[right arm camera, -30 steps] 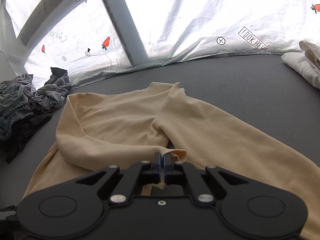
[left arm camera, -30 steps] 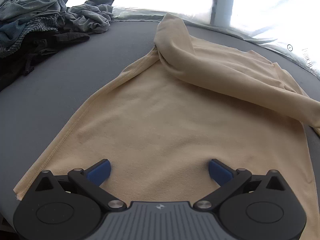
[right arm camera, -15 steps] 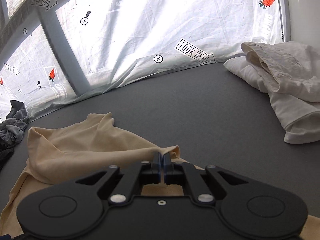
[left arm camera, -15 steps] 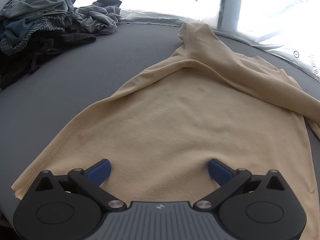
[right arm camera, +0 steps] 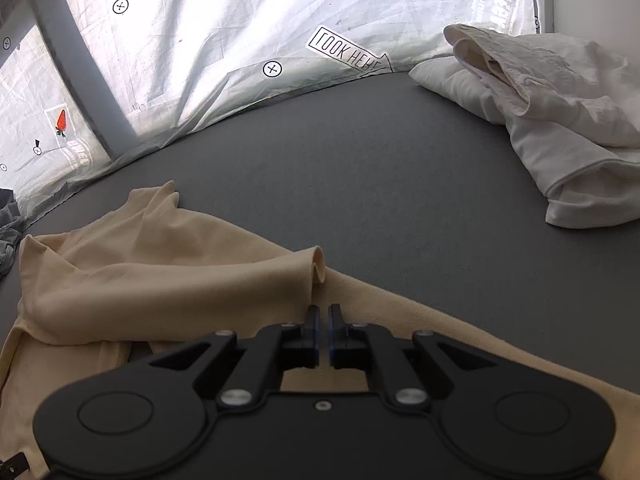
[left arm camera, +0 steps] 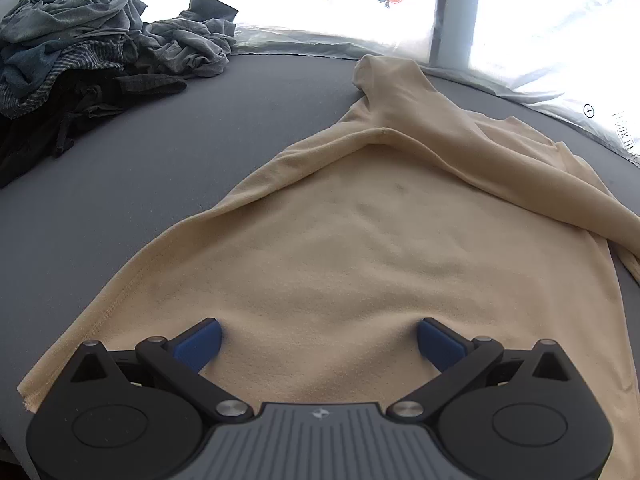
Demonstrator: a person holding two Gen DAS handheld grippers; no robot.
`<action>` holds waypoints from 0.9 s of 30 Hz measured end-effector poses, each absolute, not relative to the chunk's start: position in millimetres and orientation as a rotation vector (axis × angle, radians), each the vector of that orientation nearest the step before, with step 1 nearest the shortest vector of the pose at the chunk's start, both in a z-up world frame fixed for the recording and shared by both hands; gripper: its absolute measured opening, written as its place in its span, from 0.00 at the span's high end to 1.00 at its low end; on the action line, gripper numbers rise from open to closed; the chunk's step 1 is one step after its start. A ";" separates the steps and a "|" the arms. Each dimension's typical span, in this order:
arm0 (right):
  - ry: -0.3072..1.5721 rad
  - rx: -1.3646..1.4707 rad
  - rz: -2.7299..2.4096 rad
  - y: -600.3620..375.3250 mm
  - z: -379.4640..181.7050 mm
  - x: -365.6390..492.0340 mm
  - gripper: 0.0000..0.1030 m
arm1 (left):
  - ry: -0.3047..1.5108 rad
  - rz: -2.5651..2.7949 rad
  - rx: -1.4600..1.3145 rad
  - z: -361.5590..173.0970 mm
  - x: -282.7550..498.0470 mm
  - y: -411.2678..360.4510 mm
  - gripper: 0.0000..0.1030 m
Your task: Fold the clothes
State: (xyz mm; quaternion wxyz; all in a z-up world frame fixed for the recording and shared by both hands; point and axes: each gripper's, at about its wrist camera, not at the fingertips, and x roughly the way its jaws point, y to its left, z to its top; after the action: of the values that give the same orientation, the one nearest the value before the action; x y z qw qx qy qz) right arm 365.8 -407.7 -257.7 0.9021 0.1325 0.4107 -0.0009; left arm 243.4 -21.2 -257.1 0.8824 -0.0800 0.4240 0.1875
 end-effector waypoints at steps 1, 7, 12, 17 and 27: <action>0.854 0.273 -0.004 -406.5 -256.6 363.3 0.90 | 0.885 0.388 -0.165 -257.0 244.0 -20.9 0.00; 0.838 0.297 0.003 -398.7 -248.9 336.9 0.62 | 0.900 0.358 -0.162 -255.5 245.0 -17.5 0.00; 0.789 0.285 0.038 -379.0 -241.2 308.9 0.60 | 0.889 0.293 -0.152 -254.2 235.0 -14.4 0.00; 0.745 0.347 0.077 -353.8 -233.2 287.2 0.60 | 0.888 0.203 -0.200 -246.1 219.2 2.7 0.00; 0.863 0.471 0.196 -253.8 -240.1 254.0 0.84 | 0.823 0.111 -0.293 -214.2 193.0 88.9 0.00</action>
State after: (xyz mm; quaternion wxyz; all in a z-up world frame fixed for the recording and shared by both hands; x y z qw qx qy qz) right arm 254.0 -253.8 -240.1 0.8769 0.2258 0.4138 0.0937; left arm 193.0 88.9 -214.2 0.9045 -0.1418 0.3985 0.0537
